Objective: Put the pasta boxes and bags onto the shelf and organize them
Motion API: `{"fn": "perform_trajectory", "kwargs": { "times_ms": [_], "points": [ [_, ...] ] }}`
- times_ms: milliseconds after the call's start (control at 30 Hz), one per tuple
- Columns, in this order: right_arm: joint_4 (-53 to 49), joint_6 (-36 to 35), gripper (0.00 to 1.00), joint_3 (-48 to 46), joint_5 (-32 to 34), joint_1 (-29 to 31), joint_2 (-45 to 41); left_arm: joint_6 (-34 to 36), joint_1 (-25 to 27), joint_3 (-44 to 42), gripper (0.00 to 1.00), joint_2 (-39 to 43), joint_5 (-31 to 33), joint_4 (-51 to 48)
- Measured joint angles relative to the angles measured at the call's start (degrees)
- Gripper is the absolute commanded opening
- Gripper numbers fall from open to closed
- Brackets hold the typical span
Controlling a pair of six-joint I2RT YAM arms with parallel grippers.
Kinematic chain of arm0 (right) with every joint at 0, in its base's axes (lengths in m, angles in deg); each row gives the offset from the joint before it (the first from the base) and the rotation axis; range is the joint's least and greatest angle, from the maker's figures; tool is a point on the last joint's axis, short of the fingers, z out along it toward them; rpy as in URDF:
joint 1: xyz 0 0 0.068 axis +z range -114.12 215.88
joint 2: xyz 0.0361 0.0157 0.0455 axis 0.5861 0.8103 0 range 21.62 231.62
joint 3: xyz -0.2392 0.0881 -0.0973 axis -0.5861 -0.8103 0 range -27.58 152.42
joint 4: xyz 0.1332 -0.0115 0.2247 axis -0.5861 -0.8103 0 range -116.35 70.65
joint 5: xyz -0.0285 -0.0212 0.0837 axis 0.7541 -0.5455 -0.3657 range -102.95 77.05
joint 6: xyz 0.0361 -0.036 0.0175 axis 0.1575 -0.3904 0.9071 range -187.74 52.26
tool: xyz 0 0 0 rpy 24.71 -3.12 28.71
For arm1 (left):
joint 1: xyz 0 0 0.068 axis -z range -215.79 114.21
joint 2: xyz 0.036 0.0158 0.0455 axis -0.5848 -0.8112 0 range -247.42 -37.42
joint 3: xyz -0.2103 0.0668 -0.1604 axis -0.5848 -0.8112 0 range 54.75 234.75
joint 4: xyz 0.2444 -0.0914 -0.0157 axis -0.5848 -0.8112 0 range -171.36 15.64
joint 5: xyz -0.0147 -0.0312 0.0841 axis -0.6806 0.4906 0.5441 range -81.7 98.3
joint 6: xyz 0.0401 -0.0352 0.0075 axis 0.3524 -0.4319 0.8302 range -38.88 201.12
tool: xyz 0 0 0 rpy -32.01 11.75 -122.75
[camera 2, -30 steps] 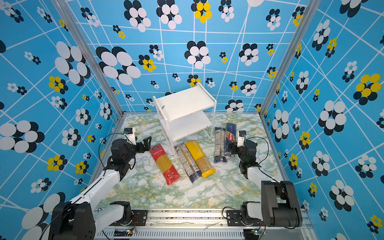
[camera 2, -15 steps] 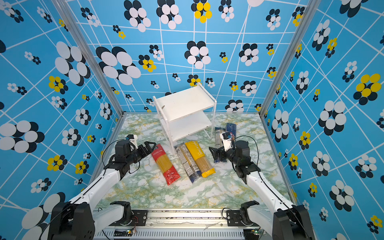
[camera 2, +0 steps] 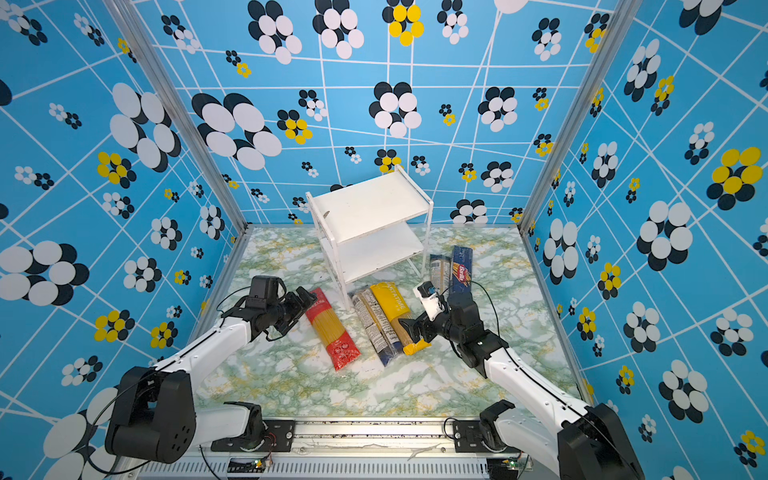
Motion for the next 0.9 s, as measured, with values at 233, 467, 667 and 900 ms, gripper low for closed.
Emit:
{"fn": "perform_trajectory", "kwargs": {
  "times_ms": [233,467,667,900],
  "points": [
    [0.42,0.04,0.96,-3.32,1.92,0.76,-2.86,0.22,-0.35,8.13,0.99,-6.62,5.86,-2.32],
    [1.20,0.87,0.96,-4.76,3.65,0.83,-6.01,1.73,-2.49,20.85,0.99,-18.16,6.88,-2.71],
    [1.25,1.33,0.95,-5.29,4.57,0.83,-7.19,1.11,-2.93,22.23,0.99,-24.85,7.30,-1.07],
    [1.25,1.75,0.96,-5.70,4.74,0.83,-7.17,0.87,-3.67,23.45,0.99,-28.92,7.30,0.31]
  ]
}}
